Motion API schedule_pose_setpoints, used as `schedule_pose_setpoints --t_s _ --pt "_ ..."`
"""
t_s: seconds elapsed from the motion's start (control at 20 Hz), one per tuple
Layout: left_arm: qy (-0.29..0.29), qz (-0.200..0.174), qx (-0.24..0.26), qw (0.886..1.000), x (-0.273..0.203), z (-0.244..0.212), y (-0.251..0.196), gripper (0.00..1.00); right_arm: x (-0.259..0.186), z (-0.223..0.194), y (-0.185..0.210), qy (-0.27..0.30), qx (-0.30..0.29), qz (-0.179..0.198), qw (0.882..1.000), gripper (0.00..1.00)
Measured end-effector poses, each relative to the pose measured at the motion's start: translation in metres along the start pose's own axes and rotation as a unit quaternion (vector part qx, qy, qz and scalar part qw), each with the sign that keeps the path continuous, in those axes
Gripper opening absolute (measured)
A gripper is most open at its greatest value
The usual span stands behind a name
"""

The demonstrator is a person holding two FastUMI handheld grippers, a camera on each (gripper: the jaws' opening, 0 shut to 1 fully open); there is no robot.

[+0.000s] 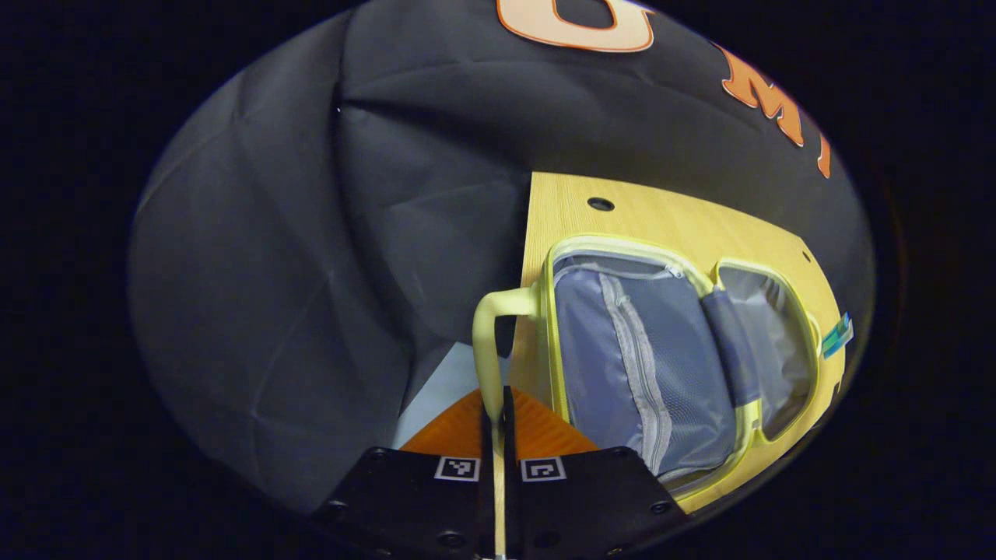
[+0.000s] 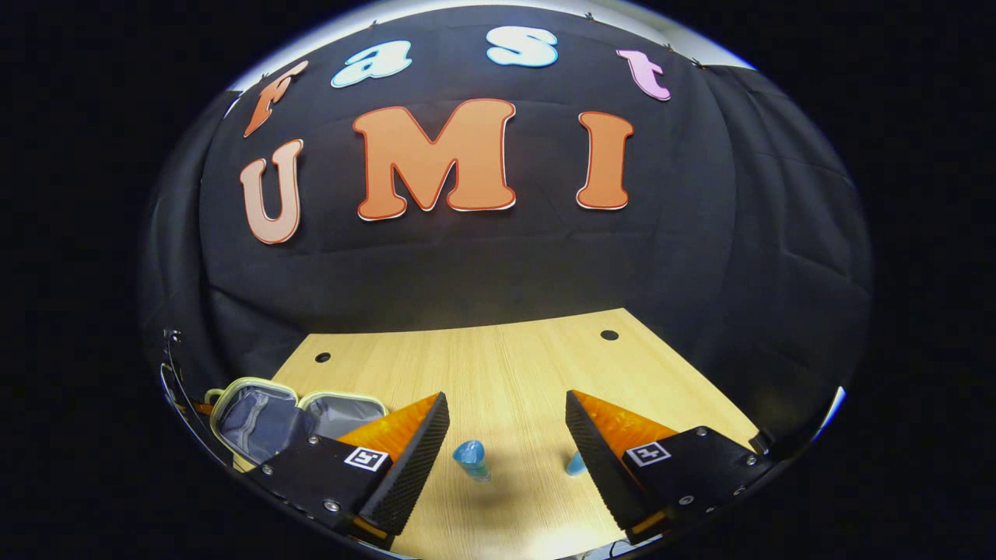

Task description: First open the suitcase, pack the skin care products into it, and then close the suitcase.

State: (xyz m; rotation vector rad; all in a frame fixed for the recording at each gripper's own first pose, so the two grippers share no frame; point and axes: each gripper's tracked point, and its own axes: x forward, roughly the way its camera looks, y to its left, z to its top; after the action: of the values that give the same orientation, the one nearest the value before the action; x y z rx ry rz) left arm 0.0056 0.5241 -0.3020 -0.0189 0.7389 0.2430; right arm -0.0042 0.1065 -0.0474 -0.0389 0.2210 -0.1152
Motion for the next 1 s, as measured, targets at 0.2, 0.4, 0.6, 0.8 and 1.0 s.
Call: schedule_pose_setpoints --t_s 0.2,0.4,0.6,0.8,1.0 --pt "0.038 0.036 0.004 0.999 0.011 -0.015 0.010 0.19 -0.002 -0.002 -0.008 -0.001 -0.003 -0.011 1.000 0.95" --pt "-0.003 0.098 0.022 0.995 -0.008 0.015 0.031 0.69 0.000 -0.005 -0.020 -0.003 -0.012 -0.019 1.000 0.95" --pt "-0.100 0.115 0.039 0.988 -0.064 0.074 -0.005 0.99 0.006 -0.007 -0.034 -0.005 -0.016 -0.019 1.000 0.95" --pt "-0.220 0.062 0.022 0.973 -0.137 0.142 -0.099 0.99 0.015 -0.008 -0.050 -0.004 -0.009 -0.009 1.000 0.95" --pt "-0.283 -0.021 0.036 0.958 -0.196 0.187 -0.233 0.99 0.023 -0.017 -0.073 0.006 -0.012 0.001 1.000 0.95"
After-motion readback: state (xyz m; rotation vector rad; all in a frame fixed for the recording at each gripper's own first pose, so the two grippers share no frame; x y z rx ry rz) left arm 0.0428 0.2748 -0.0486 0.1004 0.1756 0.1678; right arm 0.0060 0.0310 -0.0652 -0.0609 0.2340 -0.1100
